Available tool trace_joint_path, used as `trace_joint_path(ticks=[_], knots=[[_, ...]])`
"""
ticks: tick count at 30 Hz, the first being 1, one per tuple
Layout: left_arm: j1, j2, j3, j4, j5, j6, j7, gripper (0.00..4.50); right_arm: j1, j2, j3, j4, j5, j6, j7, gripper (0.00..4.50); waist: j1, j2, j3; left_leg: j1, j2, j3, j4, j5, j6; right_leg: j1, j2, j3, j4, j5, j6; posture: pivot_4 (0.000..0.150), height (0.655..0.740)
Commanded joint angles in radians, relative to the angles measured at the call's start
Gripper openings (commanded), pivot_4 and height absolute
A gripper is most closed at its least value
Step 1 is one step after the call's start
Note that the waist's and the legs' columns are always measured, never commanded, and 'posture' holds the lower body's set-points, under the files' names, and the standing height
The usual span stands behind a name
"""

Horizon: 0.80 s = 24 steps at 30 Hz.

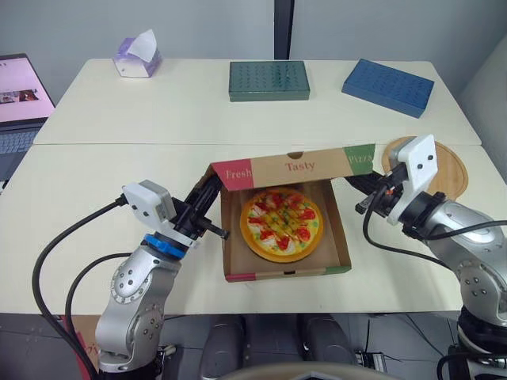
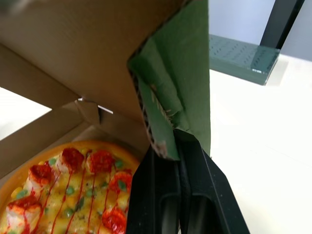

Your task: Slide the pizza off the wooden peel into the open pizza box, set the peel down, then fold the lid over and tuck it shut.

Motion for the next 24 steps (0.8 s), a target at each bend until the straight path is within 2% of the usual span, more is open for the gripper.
trace_joint_path(ticks=[1, 10, 24], knots=[[-0.023, 0.006, -0.064, -0.007, -0.023, 0.012, -0.04, 0.0, -0.007, 0.007, 0.045, -0.064, 0.038, -0.037, 0.024, 0.04, 0.0, 0.0, 0.0, 0.0, 0.0, 0.0, 0.0, 0.0, 0.0, 0.0, 0.0, 0.0, 0.0, 0.0, 0.0, 0.15, 0.74], [-0.012, 0.007, -0.068, -0.02, -0.058, 0.036, -0.038, 0.0, -0.021, 0.017, 0.034, -0.05, 0.052, -0.039, 0.015, 0.04, 0.001, 0.0, 0.0, -0.001, 0.0, 0.0, 0.0, 0.0, 0.0, 0.0, 0.0, 0.0, -0.001, 0.0, 0.0, 0.15, 0.74], [0.09, 0.032, -0.071, 0.024, -0.049, 0.01, -0.076, 0.0, 0.11, 0.065, 0.063, -0.075, 0.028, -0.099, -0.016, 0.04, 0.0, 0.0, -0.002, 0.0, 0.0, 0.0, 0.0, 0.0, 0.0, 0.0, 0.0, 0.0, -0.001, -0.001, 0.0, 0.15, 0.74]])
